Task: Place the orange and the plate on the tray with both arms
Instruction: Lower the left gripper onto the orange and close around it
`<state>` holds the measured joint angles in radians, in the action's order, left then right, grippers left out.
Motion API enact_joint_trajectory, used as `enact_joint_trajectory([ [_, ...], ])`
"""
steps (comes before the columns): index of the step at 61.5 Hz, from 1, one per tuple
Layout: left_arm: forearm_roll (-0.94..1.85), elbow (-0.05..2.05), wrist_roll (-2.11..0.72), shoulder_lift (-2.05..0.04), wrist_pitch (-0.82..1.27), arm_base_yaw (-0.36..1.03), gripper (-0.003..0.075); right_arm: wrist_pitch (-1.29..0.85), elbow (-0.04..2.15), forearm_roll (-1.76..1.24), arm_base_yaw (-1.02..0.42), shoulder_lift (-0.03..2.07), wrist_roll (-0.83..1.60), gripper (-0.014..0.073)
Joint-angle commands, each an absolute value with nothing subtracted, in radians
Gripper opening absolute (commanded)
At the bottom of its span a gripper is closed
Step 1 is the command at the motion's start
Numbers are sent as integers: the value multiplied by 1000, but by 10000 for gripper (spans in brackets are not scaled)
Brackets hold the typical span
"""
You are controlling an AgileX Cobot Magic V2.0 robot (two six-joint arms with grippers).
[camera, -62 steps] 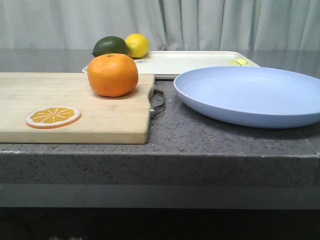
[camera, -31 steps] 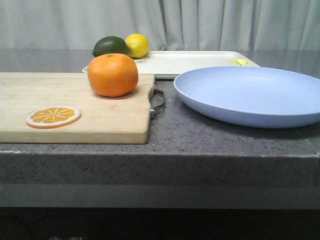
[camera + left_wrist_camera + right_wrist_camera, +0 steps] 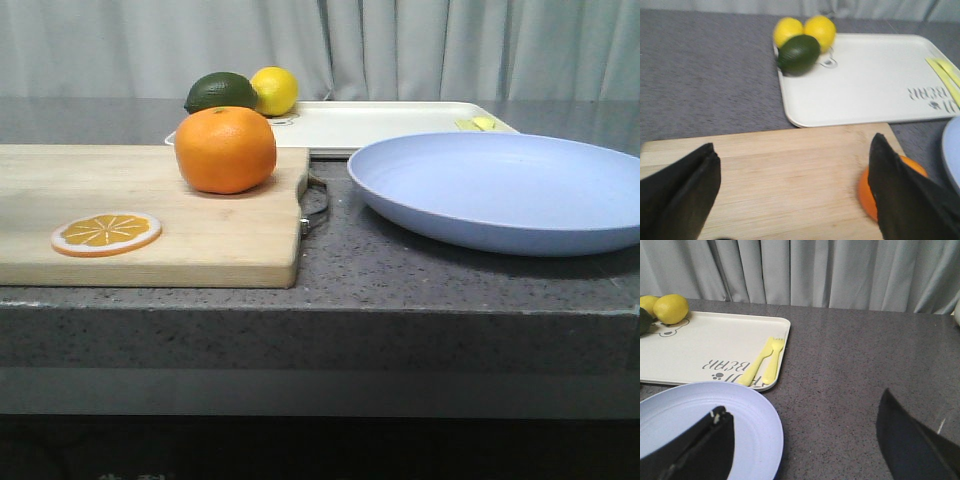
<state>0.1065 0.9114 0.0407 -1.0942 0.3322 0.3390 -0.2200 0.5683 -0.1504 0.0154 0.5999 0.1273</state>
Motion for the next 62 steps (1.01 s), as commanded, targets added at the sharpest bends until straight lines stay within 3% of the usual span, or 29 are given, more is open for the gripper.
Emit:
enact_joint_trajectory([
  [1, 116, 1060, 38, -1184, 372, 418, 578, -139, 604, -148, 20, 606, 128, 592],
  [15, 107, 1394, 38, -1476, 632, 571, 578, -140, 604, -148, 20, 606, 128, 592],
  [31, 51, 1651, 38, -1694, 881, 611, 578, -150, 604, -148, 20, 606, 128, 592],
  [62, 7, 1738, 38, -1839, 1143, 611, 578, -162, 604, -148, 20, 606, 128, 592],
])
